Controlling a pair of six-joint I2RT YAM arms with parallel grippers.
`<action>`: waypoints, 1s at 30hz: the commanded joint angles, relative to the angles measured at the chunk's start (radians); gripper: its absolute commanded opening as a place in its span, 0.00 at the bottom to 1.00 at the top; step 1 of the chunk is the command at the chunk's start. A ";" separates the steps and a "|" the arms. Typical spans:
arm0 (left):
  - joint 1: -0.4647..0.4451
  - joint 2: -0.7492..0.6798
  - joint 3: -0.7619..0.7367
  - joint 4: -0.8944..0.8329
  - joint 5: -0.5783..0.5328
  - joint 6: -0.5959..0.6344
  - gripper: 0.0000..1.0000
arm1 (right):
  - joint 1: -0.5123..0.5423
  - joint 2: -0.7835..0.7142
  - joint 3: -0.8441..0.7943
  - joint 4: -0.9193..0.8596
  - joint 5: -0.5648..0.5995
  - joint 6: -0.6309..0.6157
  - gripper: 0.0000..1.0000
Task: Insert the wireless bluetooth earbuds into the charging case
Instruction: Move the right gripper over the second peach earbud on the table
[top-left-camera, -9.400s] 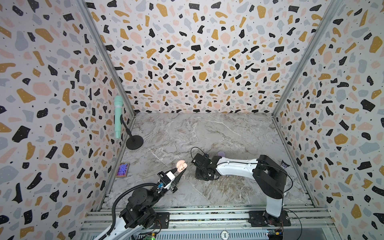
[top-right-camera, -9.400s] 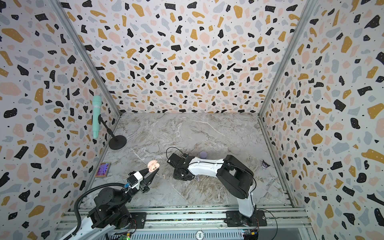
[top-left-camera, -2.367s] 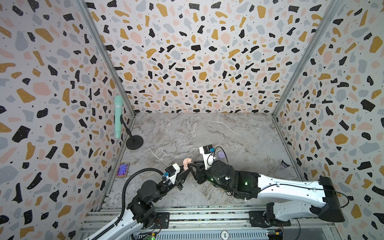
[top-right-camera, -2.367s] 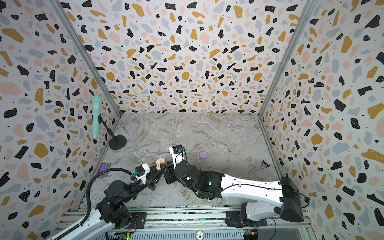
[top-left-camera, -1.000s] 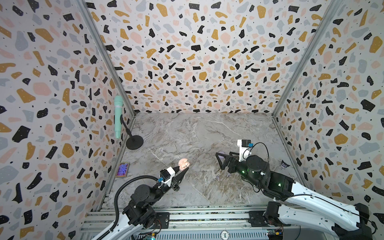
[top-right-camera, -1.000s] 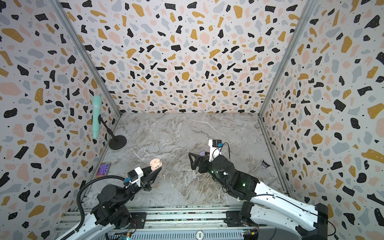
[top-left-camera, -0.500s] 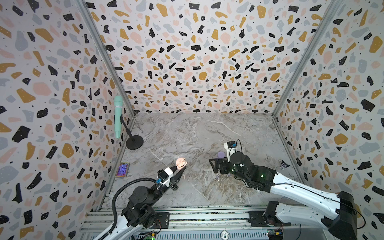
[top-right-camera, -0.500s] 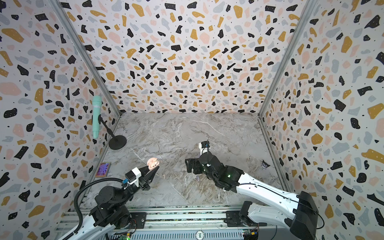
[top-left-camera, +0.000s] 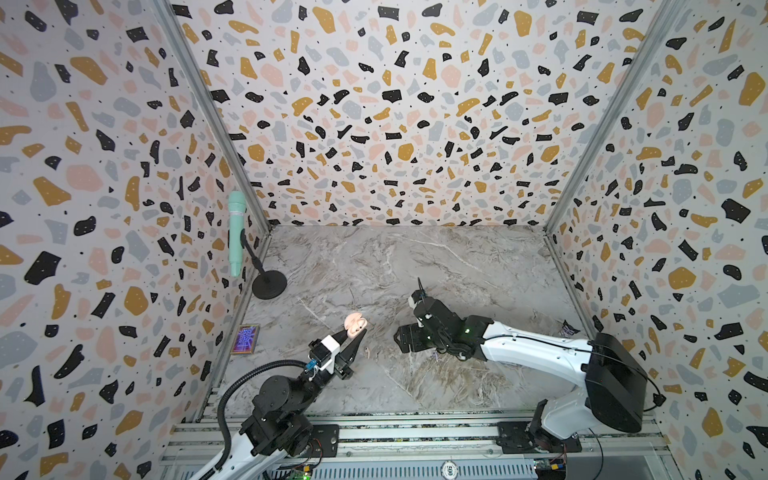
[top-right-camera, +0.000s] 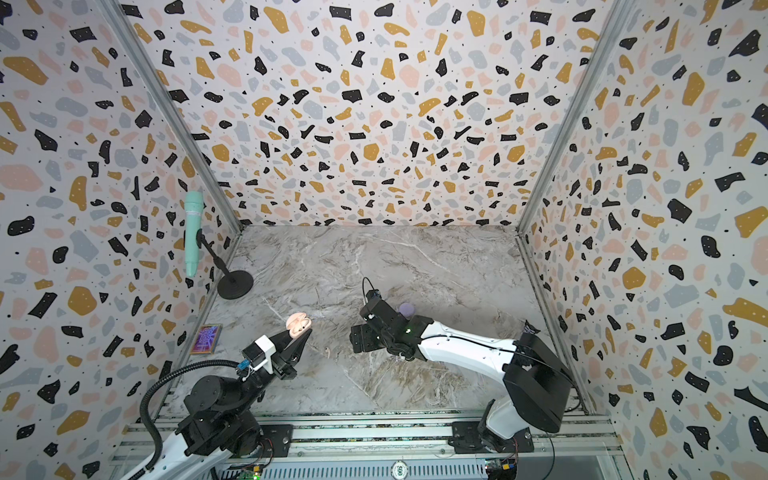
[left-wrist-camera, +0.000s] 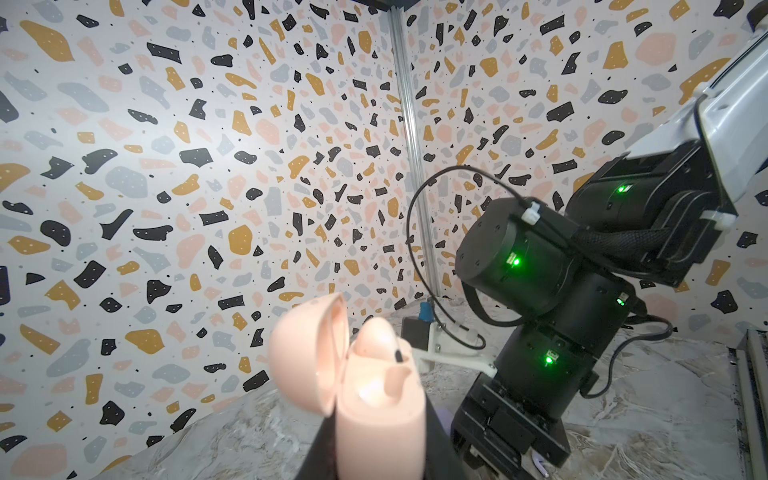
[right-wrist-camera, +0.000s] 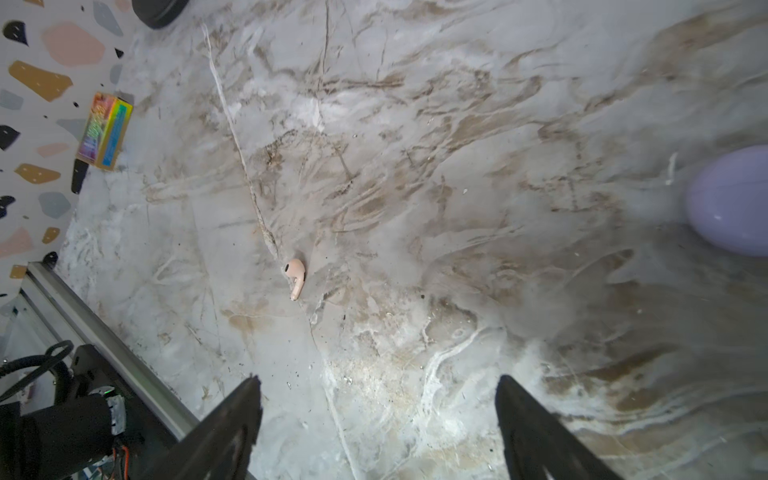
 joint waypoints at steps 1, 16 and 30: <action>0.004 -0.013 0.000 0.022 -0.016 0.011 0.00 | 0.017 0.064 0.065 0.024 -0.066 -0.022 0.82; 0.005 -0.013 -0.004 0.030 -0.015 0.016 0.00 | 0.072 0.379 0.318 -0.082 -0.085 0.100 0.57; 0.005 -0.020 -0.005 0.028 -0.013 0.016 0.00 | 0.098 0.513 0.496 -0.184 -0.060 0.096 0.48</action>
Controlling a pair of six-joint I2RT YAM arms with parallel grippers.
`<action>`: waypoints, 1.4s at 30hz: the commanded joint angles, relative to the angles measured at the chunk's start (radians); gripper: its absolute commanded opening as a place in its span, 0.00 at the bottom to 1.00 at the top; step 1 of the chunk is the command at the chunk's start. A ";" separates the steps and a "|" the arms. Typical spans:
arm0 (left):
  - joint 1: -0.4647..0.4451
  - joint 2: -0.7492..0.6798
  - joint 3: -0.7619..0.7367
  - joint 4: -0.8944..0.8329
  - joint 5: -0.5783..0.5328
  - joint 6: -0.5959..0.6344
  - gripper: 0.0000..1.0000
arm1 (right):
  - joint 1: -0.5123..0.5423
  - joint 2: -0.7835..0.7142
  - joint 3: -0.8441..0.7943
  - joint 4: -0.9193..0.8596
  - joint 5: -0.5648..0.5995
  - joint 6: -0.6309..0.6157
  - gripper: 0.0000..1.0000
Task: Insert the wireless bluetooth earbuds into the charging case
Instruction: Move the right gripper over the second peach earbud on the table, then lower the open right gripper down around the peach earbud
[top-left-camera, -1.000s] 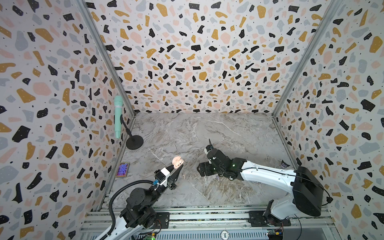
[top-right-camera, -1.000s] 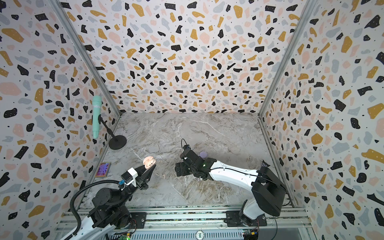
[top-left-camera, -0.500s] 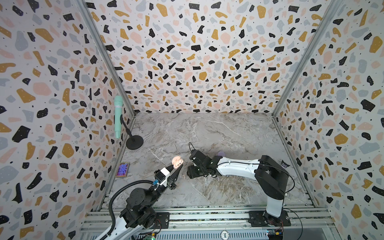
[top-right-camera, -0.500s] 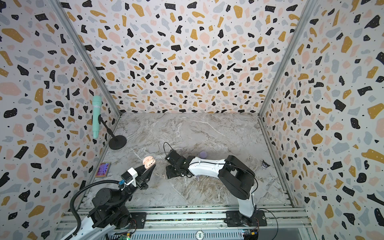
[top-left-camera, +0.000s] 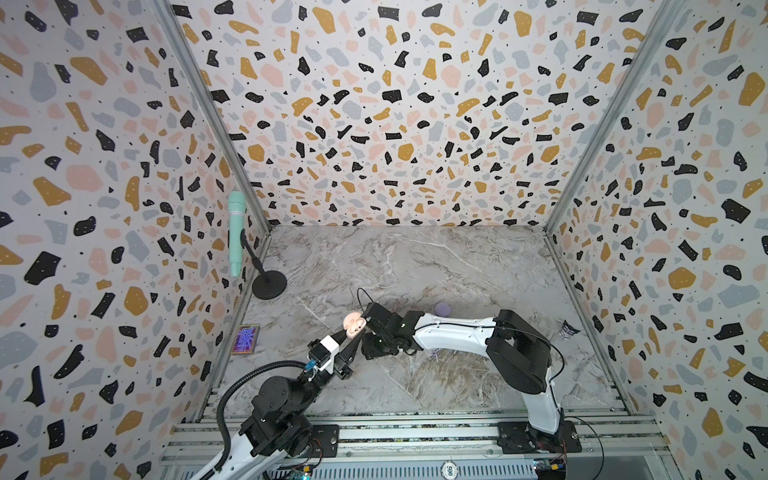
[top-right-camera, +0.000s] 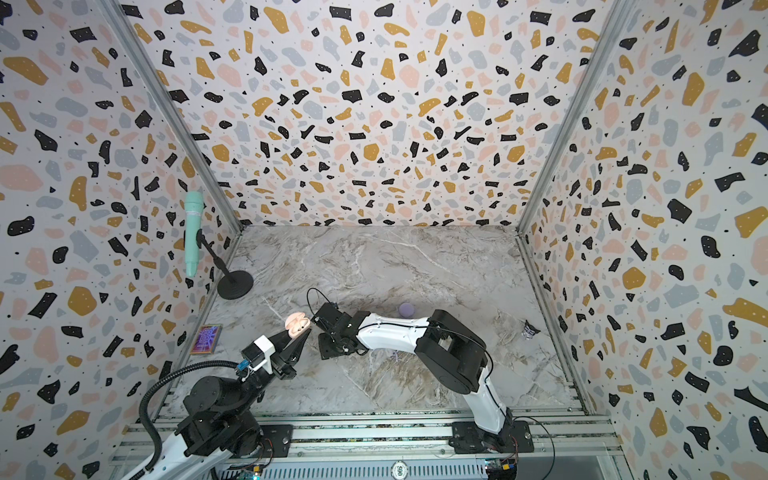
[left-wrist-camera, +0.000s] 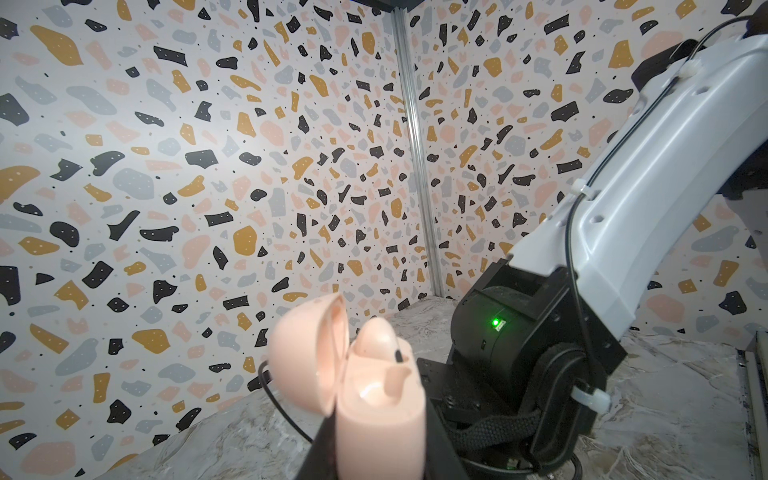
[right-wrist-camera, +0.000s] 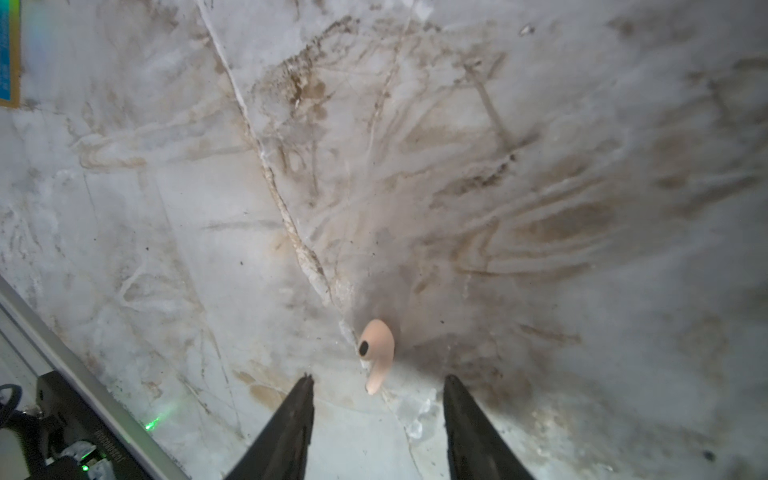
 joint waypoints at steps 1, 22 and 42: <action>0.004 -0.013 -0.005 0.030 -0.006 0.012 0.00 | 0.008 0.013 0.061 -0.073 0.032 -0.005 0.48; 0.004 -0.012 -0.006 0.028 0.000 0.012 0.00 | 0.028 0.130 0.225 -0.187 0.106 -0.047 0.28; 0.004 -0.013 -0.006 0.026 0.002 0.013 0.00 | 0.038 0.128 0.216 -0.207 0.126 -0.050 0.12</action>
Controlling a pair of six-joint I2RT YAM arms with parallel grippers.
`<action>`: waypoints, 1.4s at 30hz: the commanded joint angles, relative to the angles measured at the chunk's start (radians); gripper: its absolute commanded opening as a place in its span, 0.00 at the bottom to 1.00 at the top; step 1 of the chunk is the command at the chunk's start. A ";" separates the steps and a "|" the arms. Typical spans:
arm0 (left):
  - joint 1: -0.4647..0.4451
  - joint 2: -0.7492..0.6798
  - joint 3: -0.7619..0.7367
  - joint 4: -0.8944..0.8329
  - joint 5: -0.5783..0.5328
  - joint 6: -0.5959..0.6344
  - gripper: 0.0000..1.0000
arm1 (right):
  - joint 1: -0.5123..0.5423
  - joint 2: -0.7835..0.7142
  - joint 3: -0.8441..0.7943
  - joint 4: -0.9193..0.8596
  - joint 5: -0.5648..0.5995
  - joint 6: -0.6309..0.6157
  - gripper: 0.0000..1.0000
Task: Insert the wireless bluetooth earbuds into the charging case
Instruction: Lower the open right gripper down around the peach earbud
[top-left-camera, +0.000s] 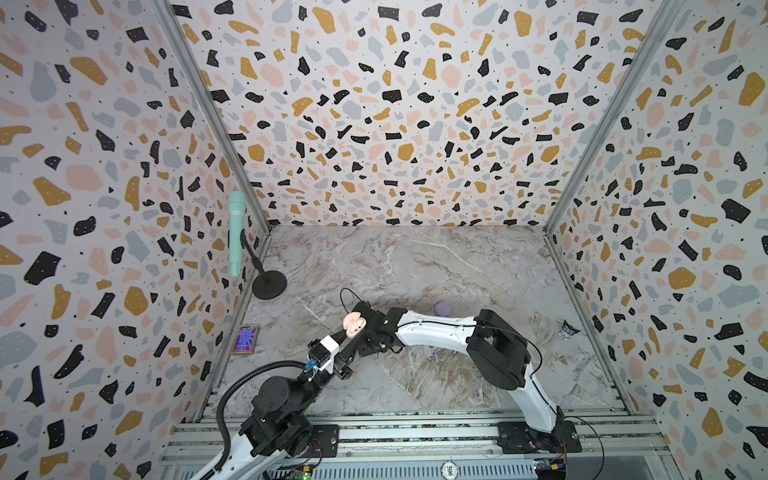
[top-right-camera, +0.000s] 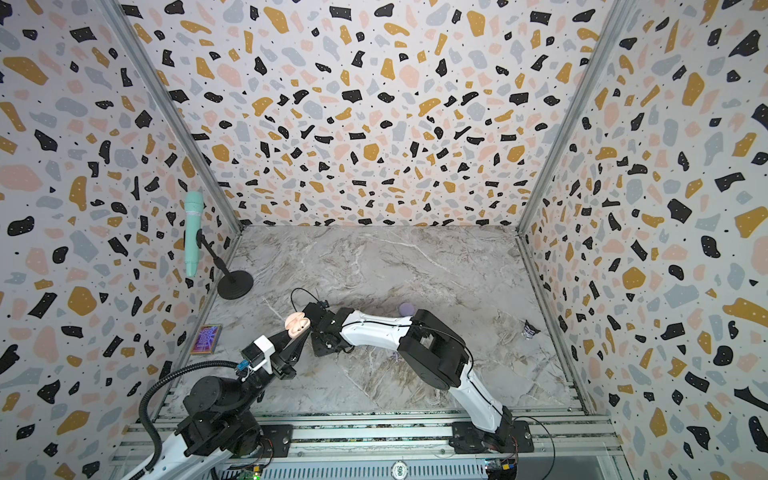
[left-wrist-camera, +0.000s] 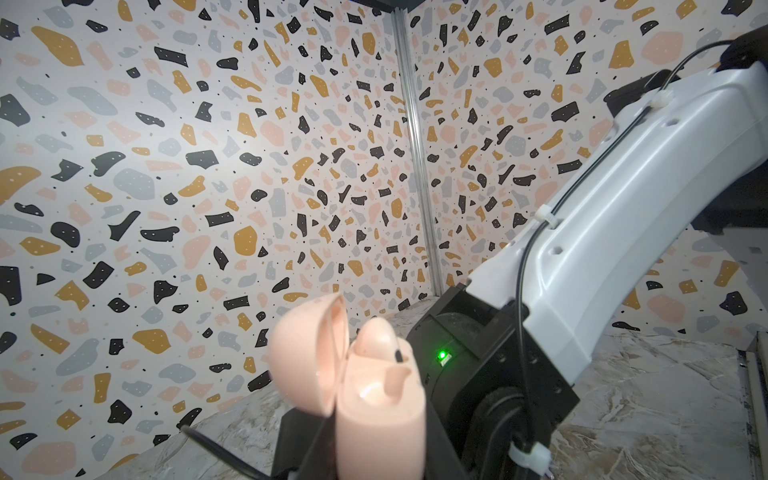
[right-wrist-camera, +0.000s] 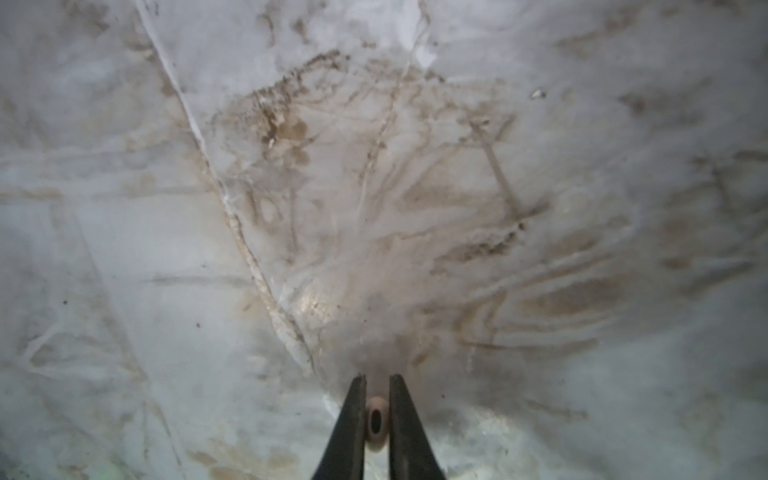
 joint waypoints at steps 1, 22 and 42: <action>0.003 -0.013 -0.006 0.025 0.001 0.013 0.00 | 0.009 -0.024 -0.002 -0.050 0.023 -0.006 0.12; 0.002 -0.014 -0.005 0.020 0.003 0.016 0.00 | 0.015 -0.146 -0.169 0.055 -0.030 -0.028 0.30; 0.003 -0.028 -0.003 0.015 -0.003 0.019 0.00 | 0.014 -0.218 -0.293 0.118 -0.101 -0.046 0.38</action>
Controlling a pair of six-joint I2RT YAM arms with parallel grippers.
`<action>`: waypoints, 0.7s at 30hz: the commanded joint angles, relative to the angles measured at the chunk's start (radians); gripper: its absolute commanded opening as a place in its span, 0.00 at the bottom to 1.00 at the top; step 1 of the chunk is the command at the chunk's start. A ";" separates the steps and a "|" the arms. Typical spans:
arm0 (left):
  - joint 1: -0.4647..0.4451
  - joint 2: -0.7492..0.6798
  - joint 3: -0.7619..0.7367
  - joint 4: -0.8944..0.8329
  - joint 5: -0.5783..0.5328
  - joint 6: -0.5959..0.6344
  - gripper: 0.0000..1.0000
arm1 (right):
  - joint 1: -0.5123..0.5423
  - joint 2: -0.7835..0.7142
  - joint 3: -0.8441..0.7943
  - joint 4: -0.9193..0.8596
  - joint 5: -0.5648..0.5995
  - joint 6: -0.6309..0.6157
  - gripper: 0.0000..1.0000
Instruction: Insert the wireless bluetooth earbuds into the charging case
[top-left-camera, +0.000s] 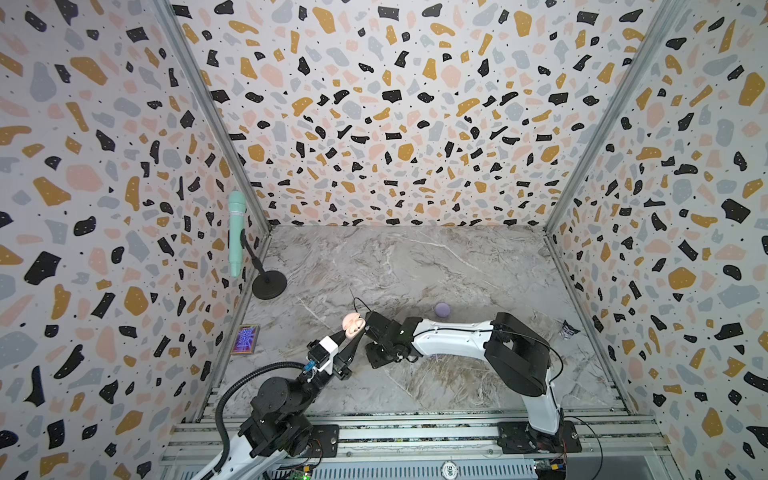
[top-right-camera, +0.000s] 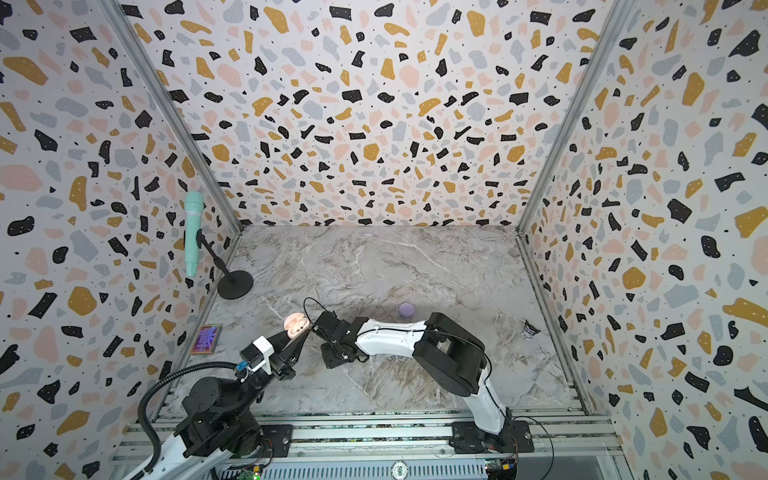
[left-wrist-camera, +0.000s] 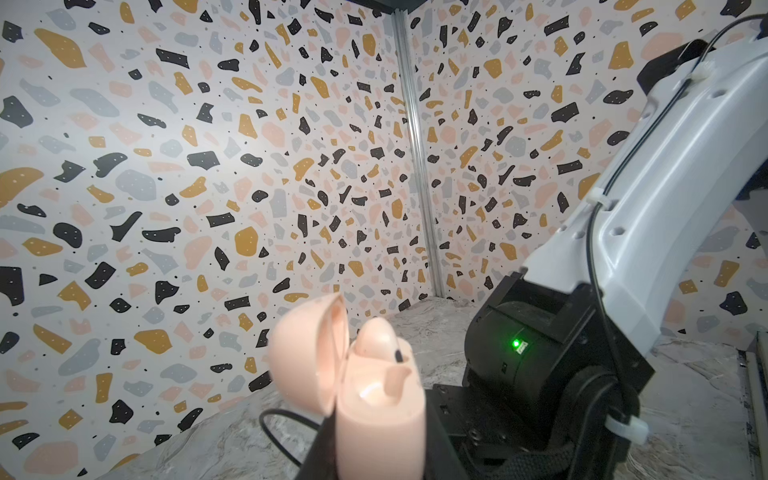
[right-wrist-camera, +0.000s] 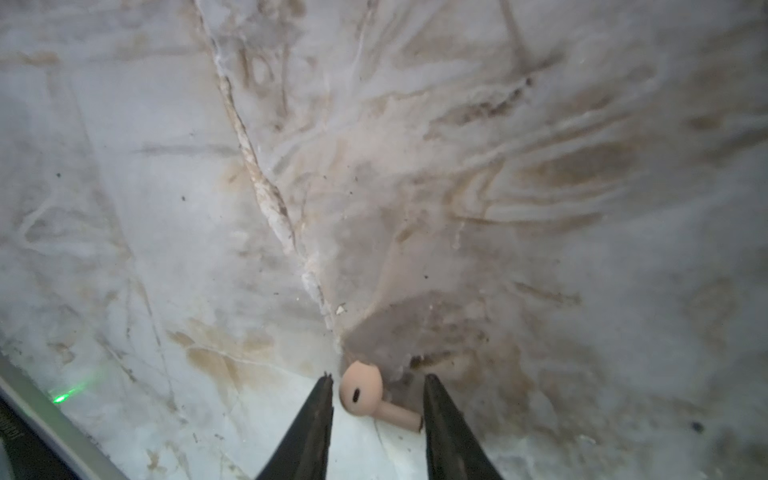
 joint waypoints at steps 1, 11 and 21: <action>0.002 -0.011 -0.003 0.030 -0.003 0.019 0.00 | 0.006 -0.062 -0.028 -0.012 -0.021 0.012 0.38; 0.003 -0.011 -0.002 0.027 -0.002 0.020 0.00 | 0.031 -0.068 -0.065 0.044 -0.090 0.027 0.38; 0.003 -0.011 -0.003 0.029 -0.003 0.019 0.00 | 0.057 -0.099 -0.073 0.079 -0.107 0.038 0.38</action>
